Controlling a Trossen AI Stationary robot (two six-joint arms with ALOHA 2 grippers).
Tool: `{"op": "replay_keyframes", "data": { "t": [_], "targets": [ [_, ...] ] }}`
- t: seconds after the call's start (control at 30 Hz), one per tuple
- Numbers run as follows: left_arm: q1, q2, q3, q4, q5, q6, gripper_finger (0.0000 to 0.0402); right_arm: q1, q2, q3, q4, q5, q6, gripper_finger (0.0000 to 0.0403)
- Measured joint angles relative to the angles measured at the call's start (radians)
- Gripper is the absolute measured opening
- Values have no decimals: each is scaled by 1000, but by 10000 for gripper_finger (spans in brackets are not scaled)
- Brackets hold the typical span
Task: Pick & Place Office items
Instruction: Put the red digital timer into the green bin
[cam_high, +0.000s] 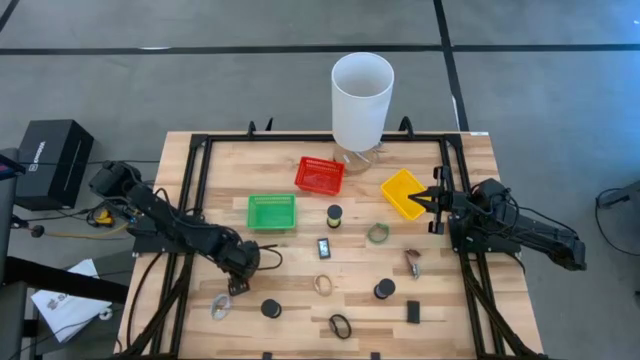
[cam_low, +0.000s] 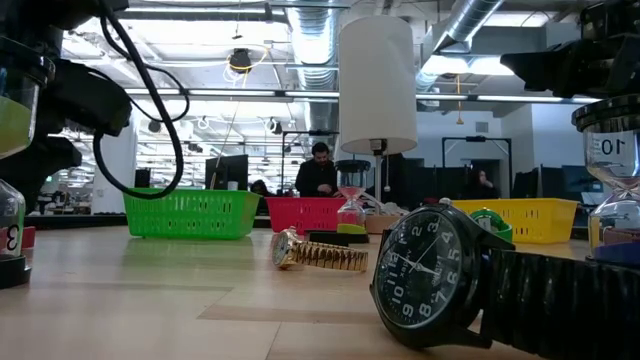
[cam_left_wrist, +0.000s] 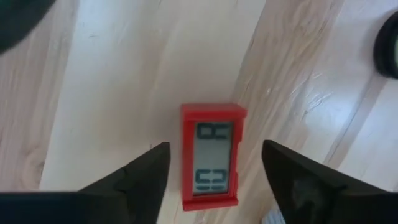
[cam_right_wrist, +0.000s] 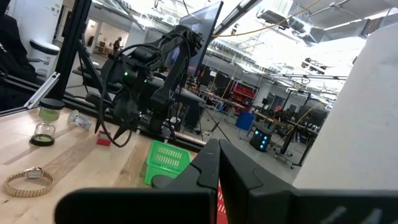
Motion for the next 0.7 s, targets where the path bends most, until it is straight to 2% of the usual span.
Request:
{"op": "replay_keyframes", "data": {
  "t": [0.13,0.33,0.5,0.7],
  "targets": [
    [-17,0,-33,26,-1,0,288,0,0,0,0,0,0,0],
    [-45,0,-82,55,-39,2,290,0,0,0,0,0,0,0],
    [-46,0,-92,54,-82,1,264,0,0,0,0,0,0,0],
    [-46,2,-95,50,-102,0,204,0,0,0,0,0,0,0]
  ]
}}
